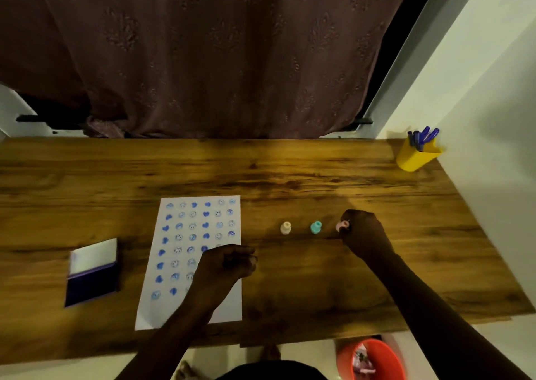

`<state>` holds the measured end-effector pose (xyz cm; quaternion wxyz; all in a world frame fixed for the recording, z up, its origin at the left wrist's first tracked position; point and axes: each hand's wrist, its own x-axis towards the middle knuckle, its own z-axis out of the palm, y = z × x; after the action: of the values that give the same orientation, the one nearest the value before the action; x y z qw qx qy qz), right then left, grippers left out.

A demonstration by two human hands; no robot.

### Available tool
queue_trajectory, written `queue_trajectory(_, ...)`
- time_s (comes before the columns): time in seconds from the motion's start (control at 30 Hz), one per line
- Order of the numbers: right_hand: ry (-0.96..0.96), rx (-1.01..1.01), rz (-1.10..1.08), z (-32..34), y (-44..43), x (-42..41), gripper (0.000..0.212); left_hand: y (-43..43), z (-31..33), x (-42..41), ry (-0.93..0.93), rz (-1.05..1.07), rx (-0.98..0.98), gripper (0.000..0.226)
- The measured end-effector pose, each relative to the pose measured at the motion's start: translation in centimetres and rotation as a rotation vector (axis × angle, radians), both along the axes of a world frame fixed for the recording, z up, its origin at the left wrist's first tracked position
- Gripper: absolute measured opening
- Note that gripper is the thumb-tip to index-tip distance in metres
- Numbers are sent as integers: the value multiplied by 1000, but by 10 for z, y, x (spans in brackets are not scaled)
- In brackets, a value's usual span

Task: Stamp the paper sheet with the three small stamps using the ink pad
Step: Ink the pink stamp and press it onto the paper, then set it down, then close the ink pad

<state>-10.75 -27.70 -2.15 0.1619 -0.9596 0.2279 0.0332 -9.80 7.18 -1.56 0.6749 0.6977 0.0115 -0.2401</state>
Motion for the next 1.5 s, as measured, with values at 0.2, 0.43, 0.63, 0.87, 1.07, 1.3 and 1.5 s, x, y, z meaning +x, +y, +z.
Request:
queue_trajectory(0.2, 15, 32, 10, -2, -4, 5, 16, -6, -2, -3, -26, 14, 19, 26)
queue_trajectory(0.43, 36, 46, -12, -1, -6, 4, 14, -9, -1, -4, -34, 14, 32, 26)
queue_trajectory(0.63, 58, -60, 22, 32, 2, 4, 47, -2, 8, 6, -57, 37, 32, 34)
queue_trajectory(0.87, -205, 117, 72, 90, 62, 15, 27, 37, 27, 31, -131, 103, 126, 22)
queue_trajectory(1.07, -231, 359, 219, 97, 161, 27, 15, 90, 34, 34, -151, 218, 190, 19)
queue_trajectory(1.3, -148, 506, 356, 77, 276, 47, 19, 172, 26, 24, -148, 338, 284, 23)
queue_trajectory(1.5, -58, 550, 400, 45, 354, 66, 21, 249, 17, 26, -87, 457, 289, 14)
